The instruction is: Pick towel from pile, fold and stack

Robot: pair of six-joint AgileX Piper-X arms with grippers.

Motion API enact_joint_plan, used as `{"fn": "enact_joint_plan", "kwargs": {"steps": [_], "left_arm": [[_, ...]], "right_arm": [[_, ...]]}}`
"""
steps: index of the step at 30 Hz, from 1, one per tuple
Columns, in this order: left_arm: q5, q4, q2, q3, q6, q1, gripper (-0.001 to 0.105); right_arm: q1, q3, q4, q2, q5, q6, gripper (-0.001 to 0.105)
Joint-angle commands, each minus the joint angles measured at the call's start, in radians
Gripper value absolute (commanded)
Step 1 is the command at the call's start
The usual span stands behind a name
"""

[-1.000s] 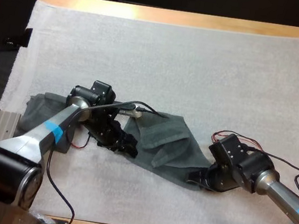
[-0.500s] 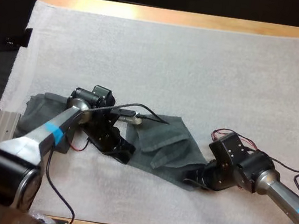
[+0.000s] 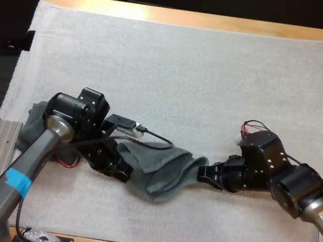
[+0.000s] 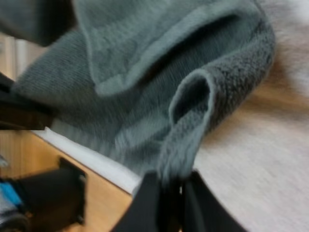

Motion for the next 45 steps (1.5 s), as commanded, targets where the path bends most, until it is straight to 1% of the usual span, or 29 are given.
{"fn": "enact_joint_plan", "kwargs": {"steps": [1, 4, 7, 10, 14, 18, 21, 23, 25, 26, 28, 30, 33, 36, 38, 40, 41, 43, 45], "left_arm": [[0.007, 0.065, -0.016, -0.032, 0.019, -0.006, 0.0], [0.007, 0.127, -0.022, -0.087, 0.026, -0.006, 0.0], [0.007, 0.153, -0.022, -0.124, 0.026, -0.006, 0.0], [0.007, 0.154, -0.022, -0.139, 0.014, -0.006, 0.0], [0.007, 0.157, -0.032, -0.14, 0.01, -0.006, 0.0], [0.007, 0.161, -0.075, -0.14, -0.004, -0.006, 0.0], [0.003, 0.161, -0.123, -0.14, -0.037, -0.006, 0.0], [-0.013, 0.161, -0.151, -0.14, -0.058, -0.006, 0.0], [-0.044, 0.164, -0.185, -0.14, -0.098, -0.006, 0.0], [-0.053, 0.169, -0.195, -0.14, -0.103, -0.006, 0.0], [-0.054, 0.182, -0.222, -0.14, -0.111, -0.006, 0.0], [-0.054, 0.182, -0.242, -0.14, -0.134, -0.006, 0.0], [-0.051, 0.182, -0.268, -0.14, -0.168, -0.011, 0.0], [-0.051, 0.182, -0.284, -0.14, -0.183, -0.053, 0.0], [-0.051, 0.182, -0.288, -0.14, -0.202, -0.1, 0.0], [-0.061, 0.182, -0.288, -0.14, -0.225, -0.169, 0.0], [-0.067, 0.182, -0.288, -0.14, -0.231, -0.18, 0.0], [-0.107, 0.182, -0.288, -0.14, -0.269, -0.237, 0.0], [-0.137, 0.182, -0.288, -0.145, -0.289, -0.274, 0.0]], "right_arm": [[-0.001, -0.012, -0.005, -0.027, -0.029, 0.038, 0.001], [-0.001, -0.013, -0.005, -0.052, -0.055, 0.067, 0.001], [-0.001, -0.016, 0.02, -0.074, -0.06, 0.068, 0.001], [-0.001, -0.016, 0.061, -0.098, -0.06, 0.059, 0.001], [-0.001, -0.016, 0.089, -0.133, -0.06, 0.054, 0.001], [-0.001, -0.016, 0.115, -0.177, -0.06, 0.046, 0.001], [-0.001, -0.016, 0.132, -0.205, -0.047, 0.029, 0.001], [-0.001, -0.03, 0.177, -0.216, -0.022, 0.0, 0.001], [-0.001, -0.069, 0.275, -0.218, 0.022, -0.059, 0.001], [-0.001, -0.082, 0.293, -0.218, 0.038, -0.072, 0.001], [-0.001, -0.133, 0.396, -0.218, 0.092, -0.127, 0.001], [-0.001, -0.174, 0.465, -0.218, 0.114, -0.166, 0.001], [-0.001, -0.223, 0.545, -0.22, 0.117, -0.193, 0.001], [-0.001, -0.25, 0.599, -0.22, 0.115, -0.22, 0.001], [-0.001, -0.259, 0.622, -0.22, 0.112, -0.236, 0.001], [-0.001, -0.268, 0.646, -0.22, 0.112, -0.247, 0.001], [-0.001, -0.273, 0.655, -0.22, 0.112, -0.254, 0.001], [-0.001, -0.288, 0.674, -0.222, 0.112, -0.264, 0.001], [-0.001, -0.304, 0.691, -0.222, 0.112, -0.277, 0.001]]}}
